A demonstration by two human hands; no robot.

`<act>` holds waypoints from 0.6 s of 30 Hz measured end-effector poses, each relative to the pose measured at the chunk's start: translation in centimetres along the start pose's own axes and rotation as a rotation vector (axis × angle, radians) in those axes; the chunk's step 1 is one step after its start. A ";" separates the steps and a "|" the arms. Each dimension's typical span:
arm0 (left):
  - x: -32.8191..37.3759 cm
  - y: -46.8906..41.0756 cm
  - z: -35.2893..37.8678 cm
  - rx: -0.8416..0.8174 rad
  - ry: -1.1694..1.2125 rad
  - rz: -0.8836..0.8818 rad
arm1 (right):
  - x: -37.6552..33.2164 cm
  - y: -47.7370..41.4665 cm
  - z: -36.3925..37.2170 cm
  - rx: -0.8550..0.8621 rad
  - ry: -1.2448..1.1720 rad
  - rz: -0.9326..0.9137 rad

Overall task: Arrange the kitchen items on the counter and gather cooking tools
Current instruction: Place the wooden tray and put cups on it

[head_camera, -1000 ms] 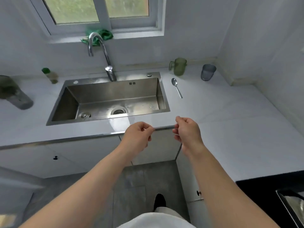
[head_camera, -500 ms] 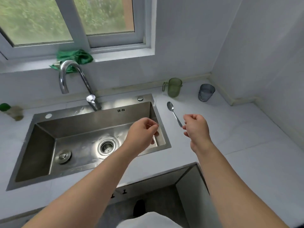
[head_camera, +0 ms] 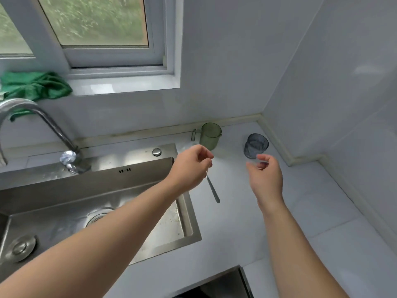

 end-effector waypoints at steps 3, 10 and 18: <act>-0.5 -2.5 1.4 -0.004 -0.048 -0.038 | 0.5 -5.4 0.4 0.020 0.159 -0.023; -0.6 -8.0 4.9 -0.048 -0.233 -0.030 | 3.2 -17.4 4.2 -0.106 0.441 0.143; -0.6 -11.5 8.1 -0.144 -0.464 0.085 | 6.9 -23.8 7.8 -0.278 0.570 0.174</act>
Point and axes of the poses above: each hand's wrist, its own y-axis away from the middle knuckle, its own z-axis out of the palm, x = y × z, the point moved 8 cm from there along -y, towards the middle knuckle, and after that the axes turned 3 degrees about z, right-handed, at the moved point
